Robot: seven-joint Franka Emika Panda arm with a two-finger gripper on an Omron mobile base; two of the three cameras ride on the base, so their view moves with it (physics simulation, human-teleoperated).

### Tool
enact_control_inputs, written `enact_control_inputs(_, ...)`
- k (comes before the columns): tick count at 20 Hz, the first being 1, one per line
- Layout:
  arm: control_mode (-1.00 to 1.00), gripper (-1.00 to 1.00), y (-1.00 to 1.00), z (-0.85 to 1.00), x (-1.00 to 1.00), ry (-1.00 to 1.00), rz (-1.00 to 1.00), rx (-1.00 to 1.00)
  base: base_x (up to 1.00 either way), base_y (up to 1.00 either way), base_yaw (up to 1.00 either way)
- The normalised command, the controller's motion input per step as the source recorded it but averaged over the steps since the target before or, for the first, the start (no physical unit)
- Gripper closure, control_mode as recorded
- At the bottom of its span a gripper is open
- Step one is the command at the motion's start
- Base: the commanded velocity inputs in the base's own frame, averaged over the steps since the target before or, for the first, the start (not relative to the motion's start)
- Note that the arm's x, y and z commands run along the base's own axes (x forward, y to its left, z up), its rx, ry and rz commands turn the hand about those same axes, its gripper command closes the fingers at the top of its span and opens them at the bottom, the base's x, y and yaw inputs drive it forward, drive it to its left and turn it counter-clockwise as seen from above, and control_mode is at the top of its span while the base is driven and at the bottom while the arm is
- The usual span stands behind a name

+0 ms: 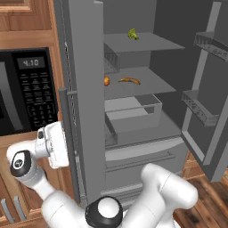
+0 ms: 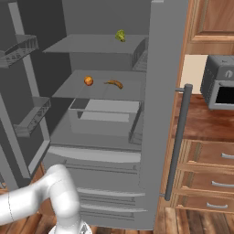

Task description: Place the banana in the correct fridge rack based on whether it is a fruit or vegetable. Finally, close the fridge door.

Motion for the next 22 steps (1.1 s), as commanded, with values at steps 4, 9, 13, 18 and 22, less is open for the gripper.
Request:
enact_control_inputs(4, -1.00, -1.00, -0.94, -0.08, 0.02, -0.04, -0.13, -0.01, 0.00, 0.00, 0.00)
enact_control_inputs(9, -1.00, -1.00, -0.80, 0.00, 0.09, -0.06, -0.01, 0.00, 0.00, 0.00, 0.00)
enact_control_inputs(13, -1.00, -1.00, -0.57, 0.00, 0.22, -0.01, 0.03, 0.00, 0.00, 0.00, 0.00)
enact_control_inputs(18, -1.00, -1.00, -0.27, 0.00, 0.34, 0.00, 0.12, 0.00, 0.00, 0.00, 0.00)
enact_control_inputs(22, -1.00, -1.00, -0.30, 0.00, 0.44, -0.02, 0.15, 0.01, 0.00, 0.00, 0.00)
